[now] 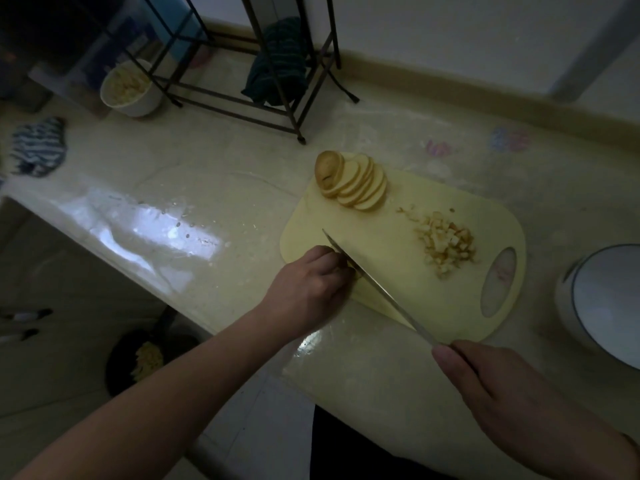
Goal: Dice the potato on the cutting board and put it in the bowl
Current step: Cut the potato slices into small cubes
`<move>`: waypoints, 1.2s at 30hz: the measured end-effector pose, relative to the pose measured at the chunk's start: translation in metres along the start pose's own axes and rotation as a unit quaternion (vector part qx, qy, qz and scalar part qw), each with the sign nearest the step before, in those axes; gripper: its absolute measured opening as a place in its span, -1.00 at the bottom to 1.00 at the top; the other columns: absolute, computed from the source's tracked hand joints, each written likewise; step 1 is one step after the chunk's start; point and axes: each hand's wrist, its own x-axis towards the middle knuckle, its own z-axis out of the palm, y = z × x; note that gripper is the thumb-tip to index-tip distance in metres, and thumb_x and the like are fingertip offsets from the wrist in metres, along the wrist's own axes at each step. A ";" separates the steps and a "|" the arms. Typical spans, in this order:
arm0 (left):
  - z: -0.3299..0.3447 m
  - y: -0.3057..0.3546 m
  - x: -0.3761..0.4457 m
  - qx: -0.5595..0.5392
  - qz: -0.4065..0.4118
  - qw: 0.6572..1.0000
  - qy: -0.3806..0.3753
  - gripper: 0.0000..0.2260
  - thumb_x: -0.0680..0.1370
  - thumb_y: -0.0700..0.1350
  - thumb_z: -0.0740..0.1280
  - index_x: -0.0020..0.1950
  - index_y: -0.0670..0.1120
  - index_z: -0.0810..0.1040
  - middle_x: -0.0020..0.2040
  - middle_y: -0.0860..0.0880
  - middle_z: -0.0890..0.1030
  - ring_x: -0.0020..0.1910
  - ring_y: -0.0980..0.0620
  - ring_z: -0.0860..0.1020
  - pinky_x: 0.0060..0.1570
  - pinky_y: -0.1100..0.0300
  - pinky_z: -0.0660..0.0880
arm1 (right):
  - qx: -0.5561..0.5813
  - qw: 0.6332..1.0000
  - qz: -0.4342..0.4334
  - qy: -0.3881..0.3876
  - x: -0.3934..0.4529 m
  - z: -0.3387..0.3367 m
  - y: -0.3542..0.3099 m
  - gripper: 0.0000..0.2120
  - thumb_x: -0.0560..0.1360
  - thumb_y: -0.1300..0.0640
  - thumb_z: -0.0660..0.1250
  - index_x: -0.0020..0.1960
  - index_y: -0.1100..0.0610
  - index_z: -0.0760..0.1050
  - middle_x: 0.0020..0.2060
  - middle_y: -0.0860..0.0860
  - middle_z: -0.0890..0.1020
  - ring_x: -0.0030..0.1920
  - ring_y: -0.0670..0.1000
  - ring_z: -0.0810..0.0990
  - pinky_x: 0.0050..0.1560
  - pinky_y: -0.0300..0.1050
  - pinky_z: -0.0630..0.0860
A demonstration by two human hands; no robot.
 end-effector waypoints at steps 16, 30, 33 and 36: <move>-0.004 0.001 0.002 -0.005 -0.005 1.000 0.006 -0.82 0.59 -0.13 0.35 -0.01 -0.19 0.70 -0.15 -0.11 0.60 -0.07 -0.12 0.56 -0.28 0.05 0.53 | 0.054 0.999 -0.003 -0.007 0.035 -0.001 -0.003 -0.34 0.40 -0.44 -0.12 -0.37 0.11 0.38 -0.43 -0.09 0.54 -0.41 -0.07 0.48 -0.31 -0.17 0.36; -0.006 -0.002 0.001 -0.004 0.008 1.000 -0.003 -0.84 0.58 -0.17 0.34 -0.05 -0.19 0.71 -0.10 -0.13 0.65 -0.10 -0.17 0.61 -0.19 0.03 0.52 | 0.031 0.999 -0.025 -0.013 0.022 0.000 -0.014 -0.41 0.49 -0.35 -0.07 -0.36 0.09 0.38 -0.38 -0.14 0.57 -0.36 -0.07 0.51 -0.30 -0.22 0.36; -0.003 -0.002 0.000 -0.023 -0.011 1.000 0.005 -0.81 0.61 -0.15 0.32 -0.02 -0.17 0.72 -0.09 -0.12 0.66 -0.09 -0.17 0.61 -0.18 0.02 0.56 | 0.021 0.999 -0.029 -0.015 0.016 0.001 -0.007 -0.36 0.46 -0.43 -0.12 -0.37 0.08 0.36 -0.40 -0.07 0.56 -0.37 -0.06 0.51 -0.29 -0.16 0.39; -0.002 -0.002 -0.001 -0.028 -0.013 0.999 0.010 -0.83 0.61 -0.15 0.34 -0.01 -0.17 0.72 -0.09 -0.12 0.66 -0.10 -0.18 0.61 -0.19 0.02 0.57 | 0.014 1.000 -0.018 -0.008 0.008 -0.001 -0.002 -0.33 0.39 -0.50 -0.15 -0.38 0.05 0.35 -0.38 -0.09 0.57 -0.37 -0.11 0.52 -0.28 -0.20 0.37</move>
